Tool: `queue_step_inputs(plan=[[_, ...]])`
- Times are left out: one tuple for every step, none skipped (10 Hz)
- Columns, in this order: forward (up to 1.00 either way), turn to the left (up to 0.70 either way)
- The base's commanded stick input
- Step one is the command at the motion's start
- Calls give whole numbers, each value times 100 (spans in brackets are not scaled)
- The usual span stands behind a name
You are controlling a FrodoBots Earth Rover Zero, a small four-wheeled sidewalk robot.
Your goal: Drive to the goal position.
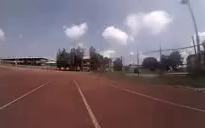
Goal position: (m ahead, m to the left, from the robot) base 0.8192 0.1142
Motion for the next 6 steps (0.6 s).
queue_step_inputs(plan=[[70,0],[70,0],[70,0],[70,0],[70,0],[70,0]])
